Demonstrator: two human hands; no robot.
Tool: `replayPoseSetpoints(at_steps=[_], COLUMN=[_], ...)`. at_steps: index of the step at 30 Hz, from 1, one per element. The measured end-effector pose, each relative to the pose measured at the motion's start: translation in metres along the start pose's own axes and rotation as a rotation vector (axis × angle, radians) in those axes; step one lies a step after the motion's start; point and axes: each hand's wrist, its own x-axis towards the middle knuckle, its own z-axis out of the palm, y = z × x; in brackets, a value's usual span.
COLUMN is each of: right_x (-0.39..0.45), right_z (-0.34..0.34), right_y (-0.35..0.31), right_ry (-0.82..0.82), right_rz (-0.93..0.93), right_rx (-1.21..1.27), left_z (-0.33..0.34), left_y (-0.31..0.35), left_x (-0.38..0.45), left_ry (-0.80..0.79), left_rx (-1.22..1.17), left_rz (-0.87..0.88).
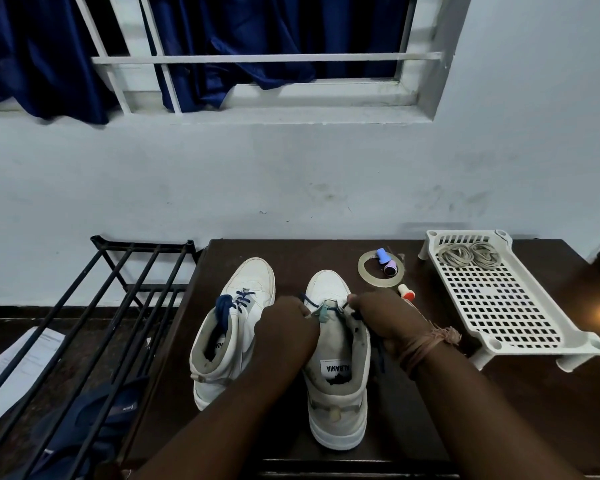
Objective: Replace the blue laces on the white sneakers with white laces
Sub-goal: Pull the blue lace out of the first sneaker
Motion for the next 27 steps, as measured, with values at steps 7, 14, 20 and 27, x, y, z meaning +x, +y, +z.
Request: replayPoseSetpoints(at_steps=[7, 14, 20, 27], right_x=[-0.003, -0.004, 0.008, 0.019], right_z=[-0.013, -0.004, -0.005, -0.013], right_y=[-0.020, -0.001, 0.001, 0.001], right_ry=[0.156, 0.126, 0.024, 0.010], right_rz=[-0.154, -0.022, -0.156, 0.037], right_rx=[0.278, -0.025, -0.653, 0.208], left_z=[-0.005, -0.014, -0.018, -0.022], left_y=[0.002, 0.005, 0.002, 0.001], left_x=[-0.002, 0.001, 0.004, 0.005], left_ry=[-0.021, -0.147, -0.196, -0.151], left_rx=[-0.068, -0.201, -0.480, -0.542], left_rz=[-0.012, -0.086, -0.212, -0.272])
